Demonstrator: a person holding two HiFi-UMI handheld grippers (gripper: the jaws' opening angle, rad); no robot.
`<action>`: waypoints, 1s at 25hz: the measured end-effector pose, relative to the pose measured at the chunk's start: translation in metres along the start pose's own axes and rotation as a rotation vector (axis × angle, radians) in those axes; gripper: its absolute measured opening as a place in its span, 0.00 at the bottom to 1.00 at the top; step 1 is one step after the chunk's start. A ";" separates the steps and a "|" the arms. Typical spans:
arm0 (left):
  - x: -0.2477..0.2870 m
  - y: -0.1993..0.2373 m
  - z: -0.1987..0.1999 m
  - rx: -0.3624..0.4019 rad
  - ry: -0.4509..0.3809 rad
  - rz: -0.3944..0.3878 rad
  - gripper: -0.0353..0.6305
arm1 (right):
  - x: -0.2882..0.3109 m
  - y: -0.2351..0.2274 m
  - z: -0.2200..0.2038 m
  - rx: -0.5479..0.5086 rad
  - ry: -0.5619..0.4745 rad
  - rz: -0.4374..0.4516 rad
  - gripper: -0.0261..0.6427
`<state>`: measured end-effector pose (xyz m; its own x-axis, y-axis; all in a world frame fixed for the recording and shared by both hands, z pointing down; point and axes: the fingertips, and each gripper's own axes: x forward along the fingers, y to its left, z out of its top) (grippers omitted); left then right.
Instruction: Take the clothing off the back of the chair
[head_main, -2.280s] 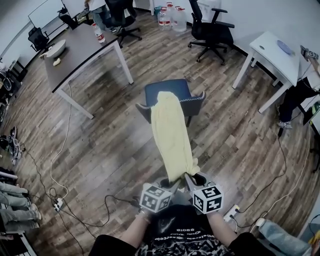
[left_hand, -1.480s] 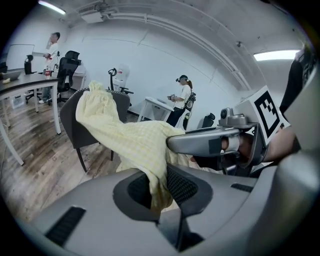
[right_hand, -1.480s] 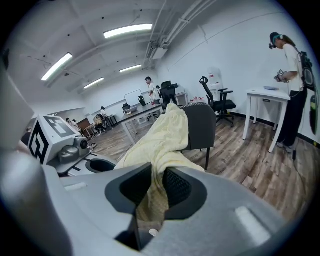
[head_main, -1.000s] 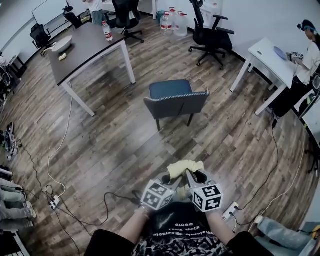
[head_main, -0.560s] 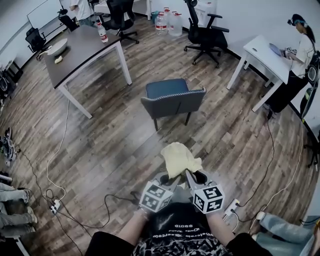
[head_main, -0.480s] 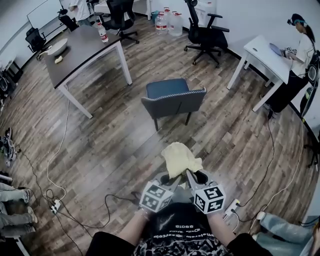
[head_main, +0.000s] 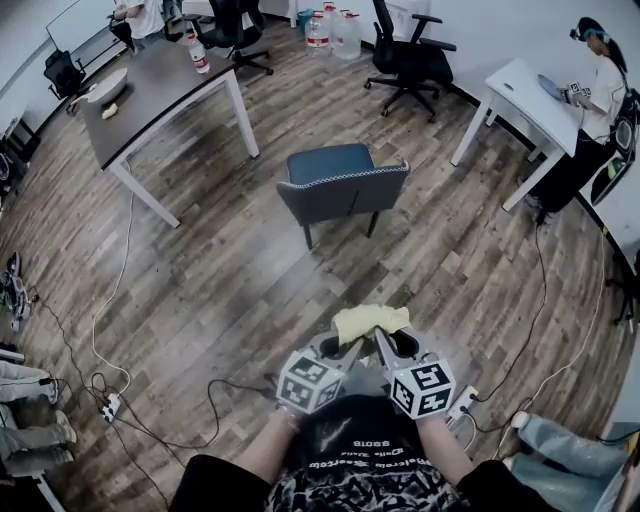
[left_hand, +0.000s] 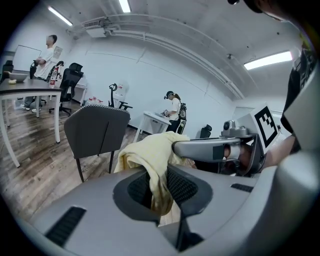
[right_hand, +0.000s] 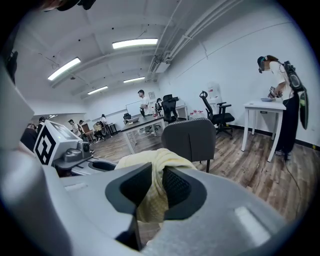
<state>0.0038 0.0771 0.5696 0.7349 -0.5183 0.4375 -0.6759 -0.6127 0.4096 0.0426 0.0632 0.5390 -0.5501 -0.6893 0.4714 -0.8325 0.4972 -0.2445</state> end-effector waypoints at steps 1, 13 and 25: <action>0.002 0.001 0.001 -0.007 -0.002 -0.002 0.14 | 0.000 -0.001 0.001 -0.001 -0.002 -0.002 0.14; 0.019 0.008 0.018 -0.067 -0.046 -0.024 0.14 | 0.002 -0.016 0.011 -0.028 -0.014 -0.019 0.14; 0.030 0.017 0.020 -0.091 -0.036 -0.015 0.15 | 0.012 -0.027 0.010 -0.030 0.007 -0.009 0.14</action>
<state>0.0155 0.0391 0.5735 0.7454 -0.5316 0.4022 -0.6659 -0.5645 0.4878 0.0582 0.0361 0.5428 -0.5419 -0.6903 0.4795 -0.8351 0.5064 -0.2147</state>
